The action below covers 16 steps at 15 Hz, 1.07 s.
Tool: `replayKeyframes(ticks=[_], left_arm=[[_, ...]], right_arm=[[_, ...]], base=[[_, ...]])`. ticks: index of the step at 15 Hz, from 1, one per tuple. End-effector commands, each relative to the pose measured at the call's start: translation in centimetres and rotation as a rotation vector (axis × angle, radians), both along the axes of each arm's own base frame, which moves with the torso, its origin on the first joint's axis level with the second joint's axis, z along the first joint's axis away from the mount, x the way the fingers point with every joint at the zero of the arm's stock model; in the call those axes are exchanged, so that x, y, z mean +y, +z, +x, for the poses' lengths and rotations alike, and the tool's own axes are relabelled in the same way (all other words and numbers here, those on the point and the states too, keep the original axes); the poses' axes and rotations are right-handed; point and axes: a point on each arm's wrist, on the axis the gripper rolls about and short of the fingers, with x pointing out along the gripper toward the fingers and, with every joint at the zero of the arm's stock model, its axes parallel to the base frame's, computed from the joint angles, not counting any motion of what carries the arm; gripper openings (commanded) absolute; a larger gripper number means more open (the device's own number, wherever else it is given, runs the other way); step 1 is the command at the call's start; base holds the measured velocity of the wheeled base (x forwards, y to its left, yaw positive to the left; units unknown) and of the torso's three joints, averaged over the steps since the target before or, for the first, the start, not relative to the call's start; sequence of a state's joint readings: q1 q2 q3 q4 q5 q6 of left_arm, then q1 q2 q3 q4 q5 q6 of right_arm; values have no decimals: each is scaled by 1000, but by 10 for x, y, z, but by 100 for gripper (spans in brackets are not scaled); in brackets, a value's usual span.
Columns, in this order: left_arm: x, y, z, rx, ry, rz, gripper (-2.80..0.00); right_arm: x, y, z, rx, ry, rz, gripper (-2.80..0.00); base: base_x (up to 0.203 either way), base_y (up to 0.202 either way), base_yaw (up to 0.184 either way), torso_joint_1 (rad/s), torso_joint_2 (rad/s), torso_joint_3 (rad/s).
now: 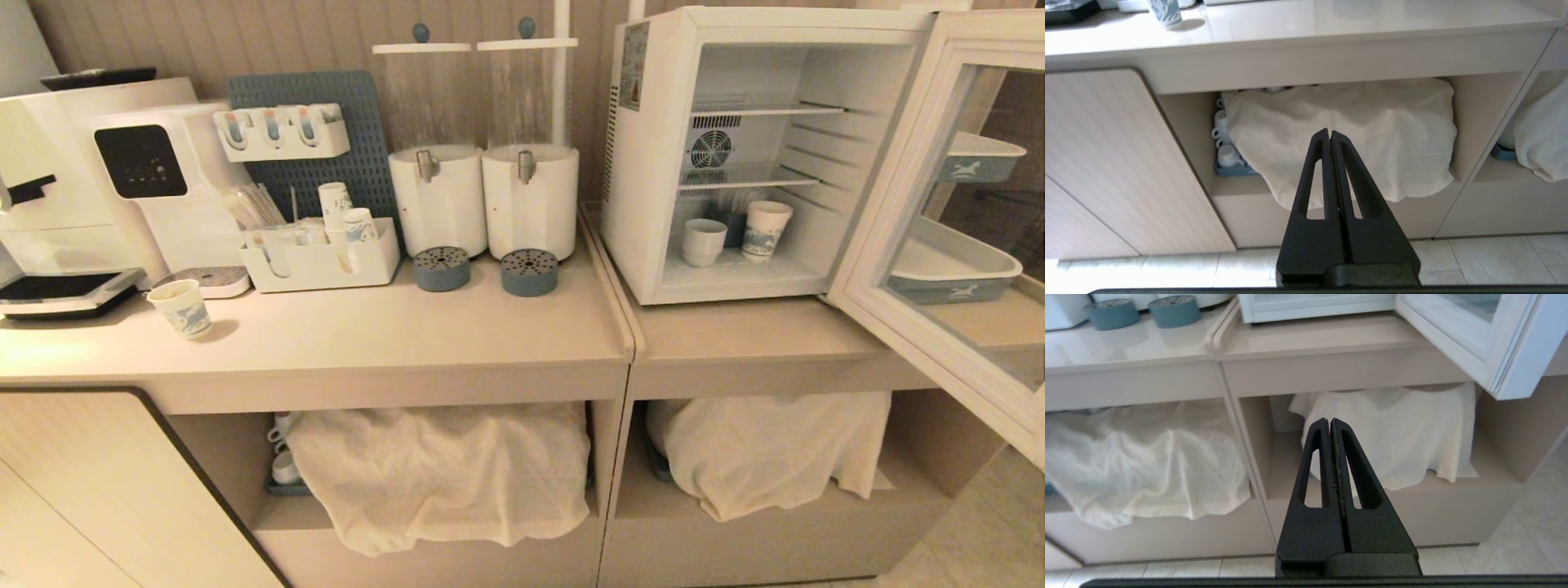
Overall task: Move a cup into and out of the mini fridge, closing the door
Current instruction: Take the ceramic cup out of the freezer
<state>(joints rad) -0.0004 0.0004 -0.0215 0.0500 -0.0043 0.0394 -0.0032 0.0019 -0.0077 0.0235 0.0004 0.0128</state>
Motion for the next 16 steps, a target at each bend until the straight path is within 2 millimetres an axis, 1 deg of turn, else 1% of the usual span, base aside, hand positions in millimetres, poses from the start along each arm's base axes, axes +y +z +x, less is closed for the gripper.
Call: replayKeyframes(ticks=[1, 14, 16], left_arm=[[0, 0, 0, 0, 0, -1, -280], [0, 0, 0, 0, 1, -6, -280], [0, 0, 0, 0, 0, -9, -280]], right_arm=[[0, 0, 0, 1, 1, 0, -280], [0, 0, 0, 1, 1, 1, -280], [0, 0, 0, 0, 1, -1, -280]], base=[[147, 1, -6, 3, -2, 7], [192, 0, 1, 2, 3, 2], [103, 0, -2, 4, 9, 6]])
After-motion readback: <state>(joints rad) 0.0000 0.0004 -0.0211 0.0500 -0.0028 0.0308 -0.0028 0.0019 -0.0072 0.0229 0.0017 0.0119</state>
